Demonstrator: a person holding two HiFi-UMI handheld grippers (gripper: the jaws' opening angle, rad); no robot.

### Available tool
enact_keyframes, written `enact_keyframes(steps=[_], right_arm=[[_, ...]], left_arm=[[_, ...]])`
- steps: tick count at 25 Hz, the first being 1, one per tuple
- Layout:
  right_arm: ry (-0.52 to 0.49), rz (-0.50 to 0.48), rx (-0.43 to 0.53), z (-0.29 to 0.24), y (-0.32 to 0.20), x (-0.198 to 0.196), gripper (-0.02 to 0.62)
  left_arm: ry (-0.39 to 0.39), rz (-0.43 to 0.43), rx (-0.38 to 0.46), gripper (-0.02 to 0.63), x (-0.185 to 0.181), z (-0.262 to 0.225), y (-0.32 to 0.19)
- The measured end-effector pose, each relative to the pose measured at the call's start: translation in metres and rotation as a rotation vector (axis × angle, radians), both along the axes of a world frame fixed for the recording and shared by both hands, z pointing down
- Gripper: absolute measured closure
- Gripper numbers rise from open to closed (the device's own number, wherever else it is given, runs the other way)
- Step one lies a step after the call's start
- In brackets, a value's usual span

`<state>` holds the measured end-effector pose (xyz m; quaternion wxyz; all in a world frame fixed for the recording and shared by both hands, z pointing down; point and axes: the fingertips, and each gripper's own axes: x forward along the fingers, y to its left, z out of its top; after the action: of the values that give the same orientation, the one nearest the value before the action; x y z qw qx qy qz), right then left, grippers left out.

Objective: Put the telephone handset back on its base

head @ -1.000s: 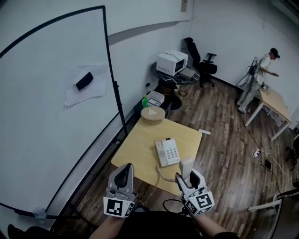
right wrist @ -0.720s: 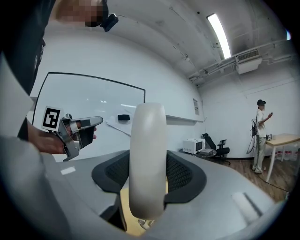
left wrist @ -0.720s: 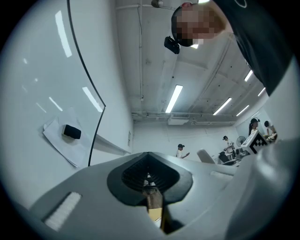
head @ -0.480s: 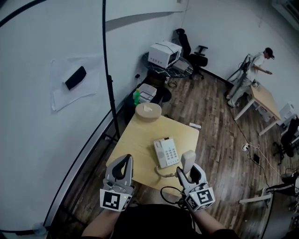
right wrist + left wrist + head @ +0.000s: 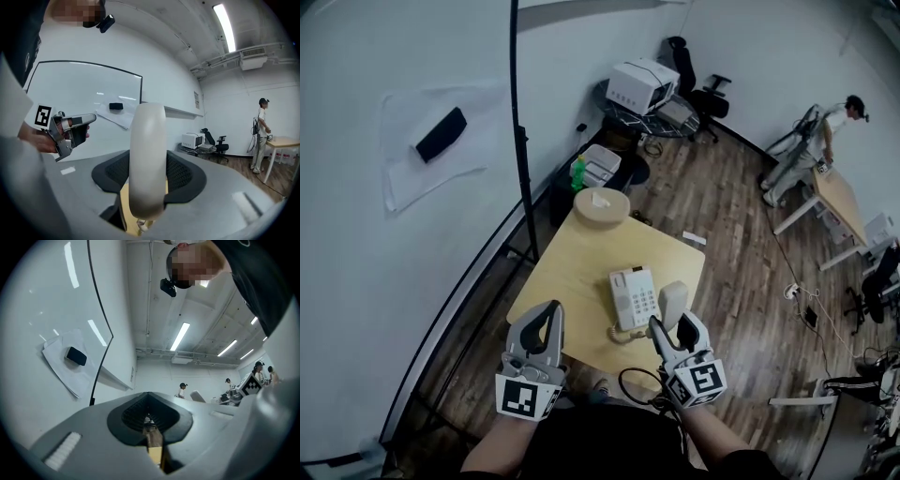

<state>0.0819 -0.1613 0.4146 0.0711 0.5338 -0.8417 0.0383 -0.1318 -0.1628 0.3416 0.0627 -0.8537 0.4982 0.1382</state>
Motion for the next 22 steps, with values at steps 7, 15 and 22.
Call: enact_keyframes(steps=[7,15,22], right_arm=[[0.021,-0.027,-0.083,0.038,-0.039,0.006,0.373],[0.056,-0.044,-0.208,0.113,-0.088,0.004,0.373],[0.111,-0.043,-0.295,0.177,-0.127,0.002,0.373]], left_arm=[[-0.026,-0.003,-0.058,0.606,0.019,0.022,-0.004],[-0.061,-0.004,-0.14,0.606,0.027,0.06,-0.006],[-0.056,-0.032,-0.179,0.606,0.021,0.086,-0.009]])
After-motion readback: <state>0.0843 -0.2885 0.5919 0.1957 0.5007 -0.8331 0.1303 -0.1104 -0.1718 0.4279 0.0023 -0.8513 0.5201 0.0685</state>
